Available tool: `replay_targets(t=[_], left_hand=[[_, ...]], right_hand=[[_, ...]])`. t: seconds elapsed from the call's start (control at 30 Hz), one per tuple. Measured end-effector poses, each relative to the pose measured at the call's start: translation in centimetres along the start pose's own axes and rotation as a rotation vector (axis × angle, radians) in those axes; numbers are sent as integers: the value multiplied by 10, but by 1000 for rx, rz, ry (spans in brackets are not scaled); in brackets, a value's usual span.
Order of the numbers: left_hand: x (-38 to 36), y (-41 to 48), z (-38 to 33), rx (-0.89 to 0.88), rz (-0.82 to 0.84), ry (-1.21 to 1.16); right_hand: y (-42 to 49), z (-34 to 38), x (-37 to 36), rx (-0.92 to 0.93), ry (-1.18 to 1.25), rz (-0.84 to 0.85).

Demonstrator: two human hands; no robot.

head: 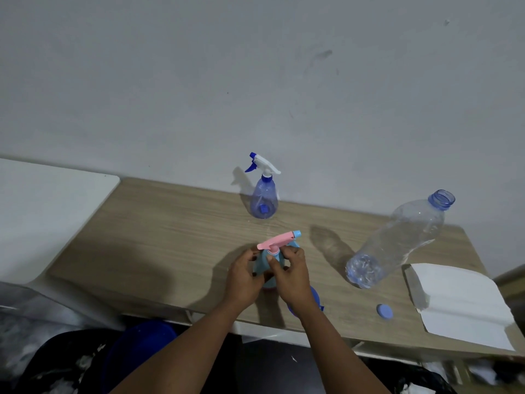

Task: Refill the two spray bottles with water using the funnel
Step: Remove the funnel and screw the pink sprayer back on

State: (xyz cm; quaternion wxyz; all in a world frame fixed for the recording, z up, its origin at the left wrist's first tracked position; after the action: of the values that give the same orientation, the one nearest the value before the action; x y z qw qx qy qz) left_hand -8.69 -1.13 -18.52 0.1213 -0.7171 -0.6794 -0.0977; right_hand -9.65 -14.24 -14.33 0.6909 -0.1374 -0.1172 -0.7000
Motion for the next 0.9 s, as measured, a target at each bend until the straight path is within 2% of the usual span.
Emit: replay_targets(t=[0.07,0.27,0.4,0.5,0.6,0.73,0.8,0.9], left_hand=[[0,0,-1,-3,4,5],[-8,-2,3,-11,-19,27],[-9,-6,0,-102,-120,192],[-9,-9,-2,-39,-62,15],[-6,-9,-9,-22,-88,6],[-1,-26,2,-63,27,73],[2,-31,4,-60,136,117],[6,-39,-3,-130,183,200]], right_hand=[[2,-1,0,-6,-28,-17],[-2,7,-13,-53,36,-274],[-7,11,-19,-103,83,-328],[-15,16,-16,-110,174,-364],[-6,21,-13,-87,236,-299],[8,8,-10,-20,46,-209],[10,8,-8,20,14,-168],[14,13,-5,140,8,-166]])
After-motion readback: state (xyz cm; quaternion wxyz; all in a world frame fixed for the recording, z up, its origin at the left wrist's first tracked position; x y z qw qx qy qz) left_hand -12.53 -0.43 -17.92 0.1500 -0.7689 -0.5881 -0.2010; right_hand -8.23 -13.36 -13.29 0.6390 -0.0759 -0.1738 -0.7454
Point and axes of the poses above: each hand's wrist, its own y-axis towards the middle knuckle, its own x-axis out of the back of the hand, z = x × y, the point moved 2 cm from there along y, towards the middle knuckle, and after that the axes turned 7 degrees about z, right-handed, at the moved point
